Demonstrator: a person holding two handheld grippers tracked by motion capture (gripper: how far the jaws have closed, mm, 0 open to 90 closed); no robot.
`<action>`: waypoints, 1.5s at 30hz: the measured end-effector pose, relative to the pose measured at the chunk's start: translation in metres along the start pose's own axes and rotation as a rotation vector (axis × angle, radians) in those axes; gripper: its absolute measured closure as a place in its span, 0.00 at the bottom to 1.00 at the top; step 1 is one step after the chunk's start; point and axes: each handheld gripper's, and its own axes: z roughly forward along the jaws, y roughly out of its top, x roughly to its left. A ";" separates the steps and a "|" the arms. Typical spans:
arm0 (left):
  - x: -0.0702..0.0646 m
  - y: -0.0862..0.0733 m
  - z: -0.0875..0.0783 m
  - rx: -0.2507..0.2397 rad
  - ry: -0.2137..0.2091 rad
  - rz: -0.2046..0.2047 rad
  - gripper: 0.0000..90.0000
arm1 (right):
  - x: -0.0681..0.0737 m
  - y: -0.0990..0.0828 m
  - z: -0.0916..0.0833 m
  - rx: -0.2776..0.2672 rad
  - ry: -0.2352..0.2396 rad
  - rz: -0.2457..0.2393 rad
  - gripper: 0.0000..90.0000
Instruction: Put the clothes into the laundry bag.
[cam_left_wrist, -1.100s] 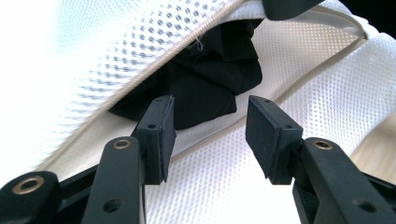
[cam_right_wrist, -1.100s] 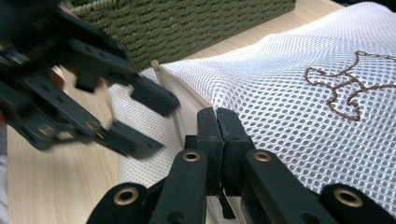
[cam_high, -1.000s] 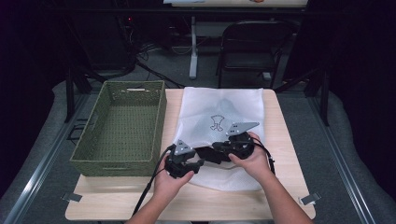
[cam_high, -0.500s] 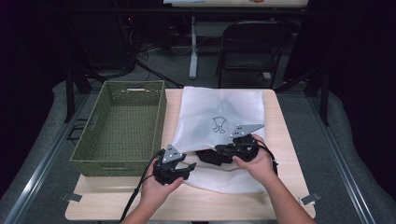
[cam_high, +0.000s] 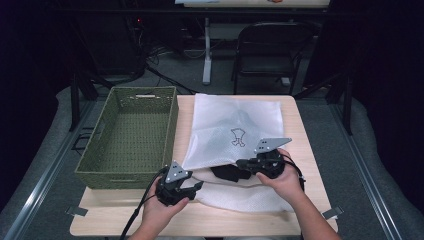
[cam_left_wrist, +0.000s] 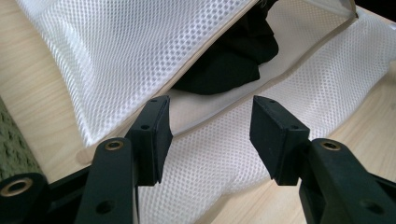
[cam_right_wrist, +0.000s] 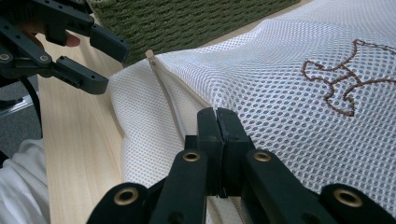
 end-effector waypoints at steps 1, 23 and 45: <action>0.000 -0.001 -0.001 0.002 0.004 0.001 0.54 | 0.000 -0.001 -0.002 -0.007 0.000 0.002 0.99; 0.008 -0.024 -0.006 0.049 0.076 -0.042 0.53 | -0.005 -0.015 -0.027 -0.034 -0.019 0.026 0.99; 0.013 -0.027 0.000 0.071 0.108 -0.033 0.94 | -0.004 -0.016 -0.028 -0.032 -0.034 0.015 0.99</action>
